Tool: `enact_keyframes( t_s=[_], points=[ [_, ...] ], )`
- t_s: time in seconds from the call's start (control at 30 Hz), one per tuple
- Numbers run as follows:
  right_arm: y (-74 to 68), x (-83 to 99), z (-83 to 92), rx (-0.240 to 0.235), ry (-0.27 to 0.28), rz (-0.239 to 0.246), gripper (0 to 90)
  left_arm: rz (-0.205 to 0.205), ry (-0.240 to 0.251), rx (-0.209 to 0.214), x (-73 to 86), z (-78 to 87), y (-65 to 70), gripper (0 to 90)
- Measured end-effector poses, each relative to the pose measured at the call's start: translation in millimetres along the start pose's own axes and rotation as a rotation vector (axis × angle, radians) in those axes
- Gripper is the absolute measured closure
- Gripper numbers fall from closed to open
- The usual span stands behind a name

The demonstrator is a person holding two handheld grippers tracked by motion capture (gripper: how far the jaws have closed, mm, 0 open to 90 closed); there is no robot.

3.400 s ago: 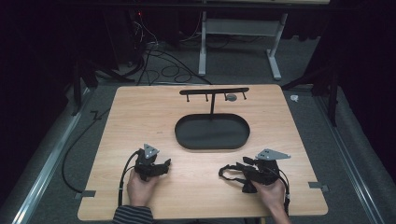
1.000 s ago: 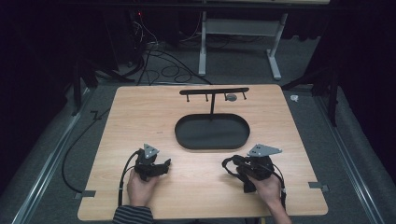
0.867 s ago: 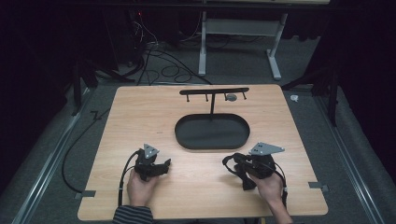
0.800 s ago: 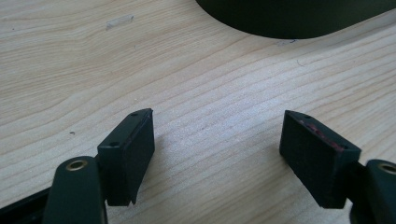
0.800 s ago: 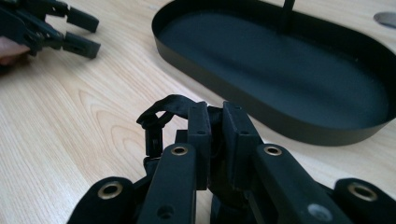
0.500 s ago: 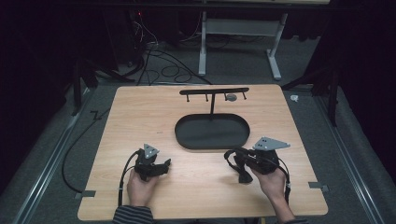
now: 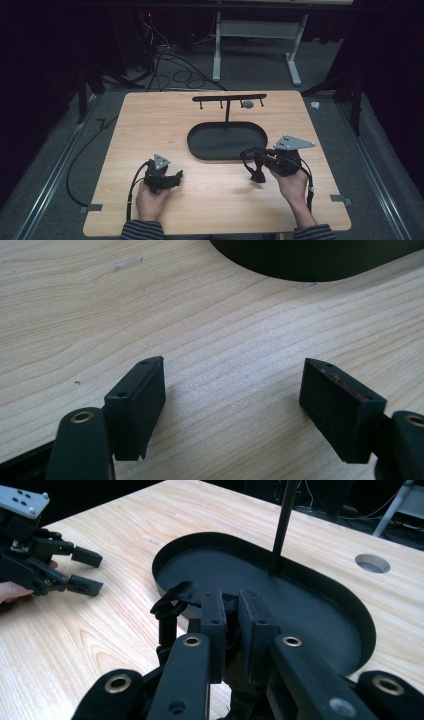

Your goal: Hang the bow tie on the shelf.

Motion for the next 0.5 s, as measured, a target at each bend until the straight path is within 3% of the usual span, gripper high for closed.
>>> enact_keyframes(
  t_s=[0.5],
  points=[
    [6.9,-20.3,-6.0,0.01,0.026,-0.003,84.0,-0.001,-0.003,0.0,-0.1,0.1,-0.1,26.9]
  ],
)
Point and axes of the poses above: each handheld gripper's, and its own axes: z roughly backward along the jaws, x roughly out of its underside, y roughly to its right, the point moved 1 cm from there along -z, roughly forward along the jaws, and after that the axes turned 11 degrees about y, right-handed, at the moved point
